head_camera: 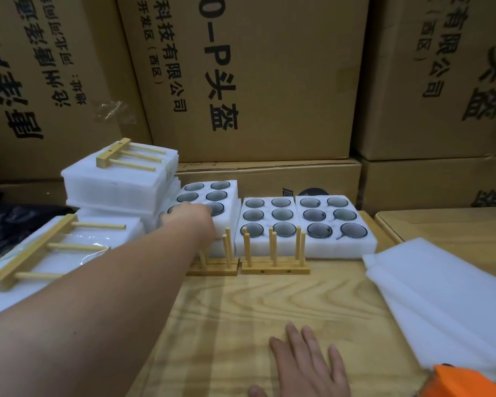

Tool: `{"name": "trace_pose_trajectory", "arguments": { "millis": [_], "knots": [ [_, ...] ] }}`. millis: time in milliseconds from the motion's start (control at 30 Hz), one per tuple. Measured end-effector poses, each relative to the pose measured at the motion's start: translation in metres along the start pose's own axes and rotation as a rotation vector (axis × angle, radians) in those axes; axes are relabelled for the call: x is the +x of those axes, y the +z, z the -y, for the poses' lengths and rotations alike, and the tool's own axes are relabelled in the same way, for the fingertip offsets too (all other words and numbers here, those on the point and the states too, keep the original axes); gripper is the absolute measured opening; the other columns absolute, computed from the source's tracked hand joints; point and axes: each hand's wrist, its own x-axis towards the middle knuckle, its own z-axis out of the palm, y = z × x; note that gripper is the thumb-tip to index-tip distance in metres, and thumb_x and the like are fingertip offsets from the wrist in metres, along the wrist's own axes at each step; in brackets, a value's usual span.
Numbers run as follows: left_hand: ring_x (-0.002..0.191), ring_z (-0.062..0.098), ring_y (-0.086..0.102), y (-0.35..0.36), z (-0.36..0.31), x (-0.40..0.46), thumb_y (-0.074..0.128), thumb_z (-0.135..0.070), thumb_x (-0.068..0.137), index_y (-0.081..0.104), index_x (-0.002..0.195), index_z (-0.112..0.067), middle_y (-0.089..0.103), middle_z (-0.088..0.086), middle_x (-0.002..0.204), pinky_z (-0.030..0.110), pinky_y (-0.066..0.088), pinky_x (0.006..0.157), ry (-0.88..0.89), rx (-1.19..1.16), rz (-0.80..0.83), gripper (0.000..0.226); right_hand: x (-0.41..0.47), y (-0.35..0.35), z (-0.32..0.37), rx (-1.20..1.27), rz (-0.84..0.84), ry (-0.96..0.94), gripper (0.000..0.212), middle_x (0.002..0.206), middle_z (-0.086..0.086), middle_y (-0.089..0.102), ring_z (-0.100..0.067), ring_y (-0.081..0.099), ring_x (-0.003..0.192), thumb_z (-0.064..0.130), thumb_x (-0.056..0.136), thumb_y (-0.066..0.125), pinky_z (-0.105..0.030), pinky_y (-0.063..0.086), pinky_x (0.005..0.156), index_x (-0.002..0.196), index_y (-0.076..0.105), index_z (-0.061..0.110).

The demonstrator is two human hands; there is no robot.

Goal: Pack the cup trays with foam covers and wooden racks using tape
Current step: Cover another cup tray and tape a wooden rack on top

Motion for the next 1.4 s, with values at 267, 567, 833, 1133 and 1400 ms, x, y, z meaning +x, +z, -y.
{"name": "trace_pose_trajectory", "arguments": {
  "millis": [267, 567, 833, 1133, 1400],
  "knots": [
    [0.129, 0.035, 0.039, -0.012, -0.016, -0.011, 0.057, -0.033, 0.085, 0.044, 0.137, -0.047, 0.045, 0.01, 0.134, 0.05, 0.031, 0.112, -0.024, 0.023, -0.163, 0.055, 0.004, -0.008, 0.0, -0.076, 0.124, 0.057, 0.076, 0.169, 0.012, 0.002, -0.01, 0.0, 0.156, 0.075, 0.078, 0.046, -0.041, -0.017, 0.117, 0.148, 0.031, 0.05],
    [0.13, 0.035, 0.035, -0.039, -0.008, -0.036, 0.055, -0.032, 0.09, 0.048, 0.129, -0.038, 0.042, 0.011, 0.131, 0.06, 0.015, 0.118, -0.021, -0.054, -0.565, 0.04, -0.007, -0.01, 0.003, -0.033, 0.121, 0.09, 0.077, 0.169, 0.014, -0.01, -0.01, -0.017, 0.154, 0.07, 0.084, 0.038, -0.045, -0.014, 0.122, 0.154, 0.02, 0.04],
    [0.122, 0.037, 0.04, -0.016, -0.039, -0.159, 0.068, -0.037, 0.087, 0.056, 0.132, -0.041, 0.045, 0.01, 0.127, 0.052, 0.025, 0.116, -0.003, -0.795, -0.808, 0.047, -0.004, -0.017, -0.012, 0.772, -0.196, 0.257, 0.014, 0.11, 0.02, 0.071, -0.005, 0.06, 0.119, 0.04, 0.094, 0.059, -0.032, 0.044, 0.103, 0.105, 0.068, 0.038],
    [0.086, 0.038, 0.056, 0.082, -0.027, -0.305, 0.071, -0.046, 0.052, 0.057, 0.111, -0.047, 0.049, 0.001, 0.093, 0.058, 0.043, 0.086, 0.081, -0.78, -0.703, 0.061, 0.015, -0.027, -0.036, 1.509, -0.317, 0.378, 0.023, 0.103, -0.008, 0.078, -0.029, 0.074, 0.094, 0.024, 0.106, 0.045, -0.041, 0.057, 0.072, 0.109, 0.066, 0.013],
    [0.113, -0.006, 0.036, 0.107, -0.018, -0.351, 0.058, -0.08, 0.067, 0.051, 0.089, -0.034, 0.048, -0.017, 0.091, 0.015, 0.007, 0.115, -0.022, -0.966, -0.198, 0.052, 0.015, -0.026, -0.038, 1.578, -0.286, 0.351, 0.02, 0.106, -0.009, 0.077, -0.027, 0.07, 0.109, 0.017, 0.104, 0.049, -0.041, 0.053, 0.094, 0.107, 0.068, 0.012]
  ]
}}
